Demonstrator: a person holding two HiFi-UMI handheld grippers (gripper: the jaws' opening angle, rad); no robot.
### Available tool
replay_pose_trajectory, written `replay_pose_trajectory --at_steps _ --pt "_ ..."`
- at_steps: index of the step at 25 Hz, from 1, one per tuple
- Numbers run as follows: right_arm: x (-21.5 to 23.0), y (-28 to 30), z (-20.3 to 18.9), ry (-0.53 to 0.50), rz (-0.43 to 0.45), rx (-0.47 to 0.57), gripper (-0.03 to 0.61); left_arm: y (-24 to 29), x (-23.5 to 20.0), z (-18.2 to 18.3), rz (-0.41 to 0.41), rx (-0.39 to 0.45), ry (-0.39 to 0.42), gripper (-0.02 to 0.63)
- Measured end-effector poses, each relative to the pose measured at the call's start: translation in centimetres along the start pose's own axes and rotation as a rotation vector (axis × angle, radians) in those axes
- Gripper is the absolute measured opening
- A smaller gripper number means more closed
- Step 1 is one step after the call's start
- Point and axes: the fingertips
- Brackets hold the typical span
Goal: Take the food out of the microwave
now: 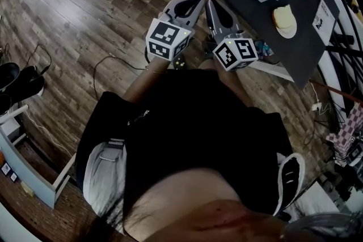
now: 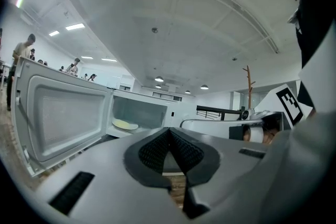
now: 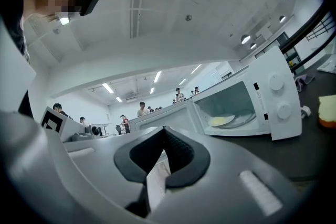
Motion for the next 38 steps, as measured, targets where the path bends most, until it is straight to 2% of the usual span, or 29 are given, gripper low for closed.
replay_pose_trajectory --at_steps 8,20,38 --pt "-0.1 -0.3 -0.6 0.013 -0.023 -0.001 0.000 -0.3 -0.1 -0.5 -0.017 -0.011 -0.002 0.006" --pt "0.0 0.7 -0.9 0.022 0.002 -0.013 0.000 -0.2 -0.6 -0.9 -0.005 -0.016 -0.019 0.006" --pt "3.7 3.7 1.7 0.055 -0.028 0.054 0.000 5.2 -2.8 -0.2 -0.061 -0.042 0.001 0.006"
Point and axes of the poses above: the fingertips, and each gripper's own axes: y forward along the fingers, x to its right, z out of its top, and after that the axes turned 12 degrees about y, right-handed
